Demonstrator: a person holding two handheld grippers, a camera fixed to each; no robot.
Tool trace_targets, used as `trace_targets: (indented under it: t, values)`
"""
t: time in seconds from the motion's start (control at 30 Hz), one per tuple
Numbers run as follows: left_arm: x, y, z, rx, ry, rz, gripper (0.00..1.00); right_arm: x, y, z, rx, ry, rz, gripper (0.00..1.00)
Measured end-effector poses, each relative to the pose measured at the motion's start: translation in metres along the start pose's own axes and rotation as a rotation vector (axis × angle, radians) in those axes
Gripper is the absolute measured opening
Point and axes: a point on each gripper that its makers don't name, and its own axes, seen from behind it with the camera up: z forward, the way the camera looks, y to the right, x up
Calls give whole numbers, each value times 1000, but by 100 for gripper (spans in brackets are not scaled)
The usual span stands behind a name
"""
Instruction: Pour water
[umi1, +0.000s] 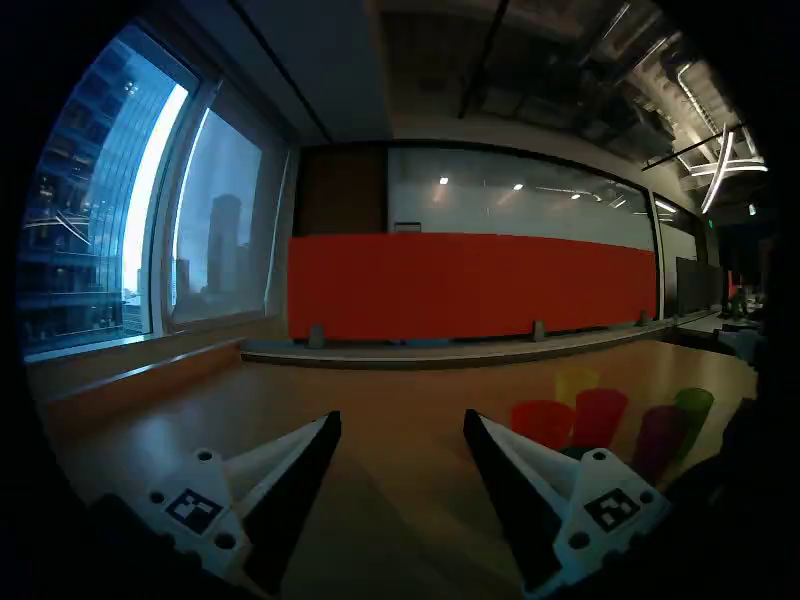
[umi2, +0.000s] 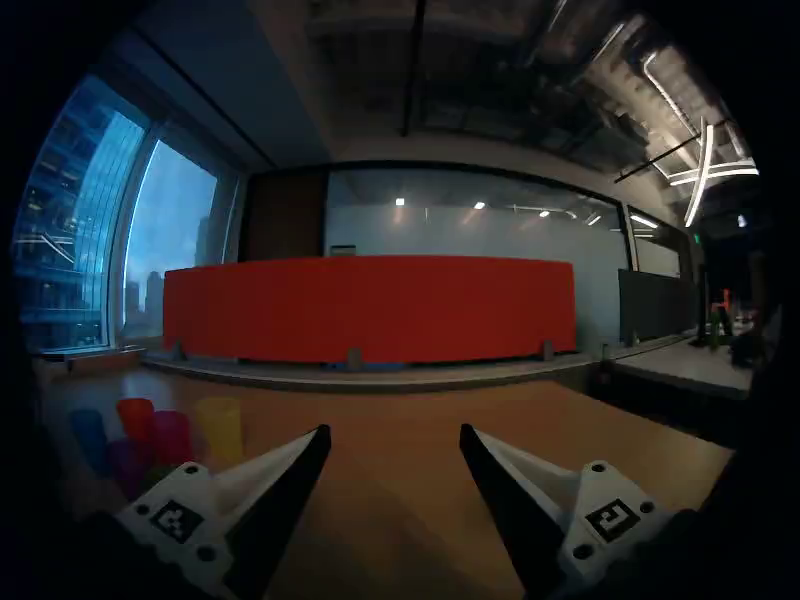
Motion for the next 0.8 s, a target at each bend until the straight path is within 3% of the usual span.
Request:
trace_targets:
  t: [0.8]
  values:
    - [0, 0, 0, 0, 0, 0, 91, -7, -4, -2, 4, -21, -7, 100]
